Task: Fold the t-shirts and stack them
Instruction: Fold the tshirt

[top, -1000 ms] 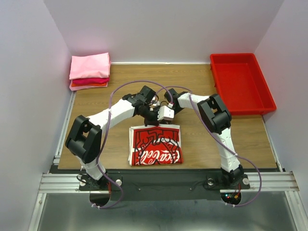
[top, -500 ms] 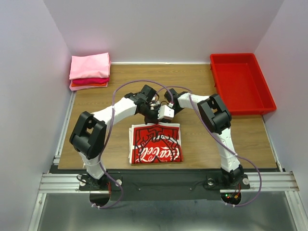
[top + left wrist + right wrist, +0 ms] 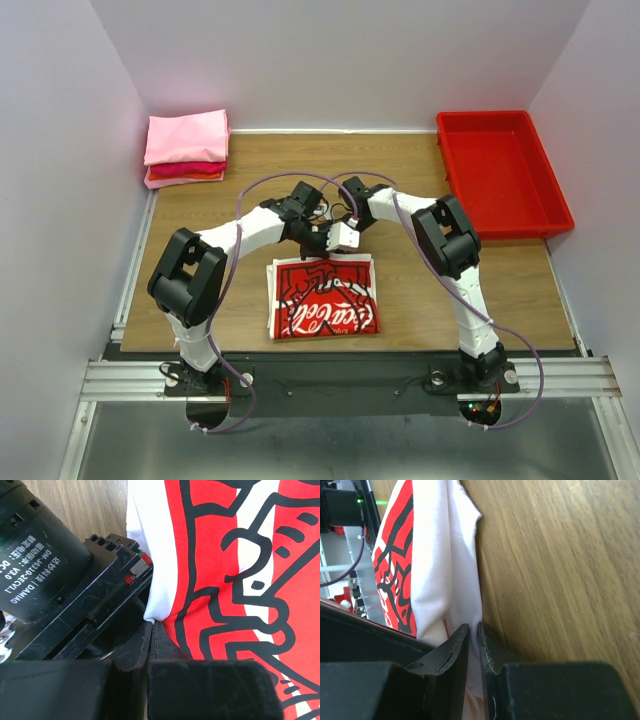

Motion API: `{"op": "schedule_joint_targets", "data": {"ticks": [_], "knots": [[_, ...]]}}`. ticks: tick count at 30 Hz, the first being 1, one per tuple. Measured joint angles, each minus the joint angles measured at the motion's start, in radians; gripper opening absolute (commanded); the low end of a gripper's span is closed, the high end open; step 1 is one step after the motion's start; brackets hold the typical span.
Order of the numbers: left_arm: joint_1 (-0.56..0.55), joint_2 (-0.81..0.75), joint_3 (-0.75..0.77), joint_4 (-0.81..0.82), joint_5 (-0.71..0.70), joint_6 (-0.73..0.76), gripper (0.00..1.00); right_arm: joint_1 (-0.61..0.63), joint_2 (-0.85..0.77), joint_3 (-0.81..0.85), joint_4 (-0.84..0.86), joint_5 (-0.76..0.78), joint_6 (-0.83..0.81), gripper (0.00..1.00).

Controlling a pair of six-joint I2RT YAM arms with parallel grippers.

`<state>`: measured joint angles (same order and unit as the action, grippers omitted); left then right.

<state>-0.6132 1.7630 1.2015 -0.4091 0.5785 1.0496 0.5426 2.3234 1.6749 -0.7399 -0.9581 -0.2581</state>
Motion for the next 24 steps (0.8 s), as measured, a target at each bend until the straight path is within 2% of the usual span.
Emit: {"op": "schedule_joint_targets", "data": {"ticks": [7,11,14,20,21,24], "knots": [[0.007,-0.001,-0.014,0.034,0.007,0.023,0.0,-0.003,-0.003,0.064,-0.037,0.103,0.022,0.32],[0.01,0.01,-0.03,0.038,0.008,0.039,0.0,-0.014,-0.003,0.173,-0.024,0.215,0.058,0.42],[0.01,0.017,-0.047,0.043,0.008,0.045,0.0,-0.038,-0.003,0.233,-0.005,0.255,0.106,0.44],[0.014,0.024,-0.058,0.063,0.0,0.033,0.23,-0.1,-0.011,0.248,0.016,0.29,0.156,0.45],[0.016,0.024,-0.056,0.061,0.0,0.026,0.3,-0.117,-0.02,0.233,0.016,0.288,0.158,0.45],[0.029,0.023,-0.045,0.05,0.006,0.016,0.37,-0.163,-0.074,0.163,0.012,0.274,0.161,0.5]]}}
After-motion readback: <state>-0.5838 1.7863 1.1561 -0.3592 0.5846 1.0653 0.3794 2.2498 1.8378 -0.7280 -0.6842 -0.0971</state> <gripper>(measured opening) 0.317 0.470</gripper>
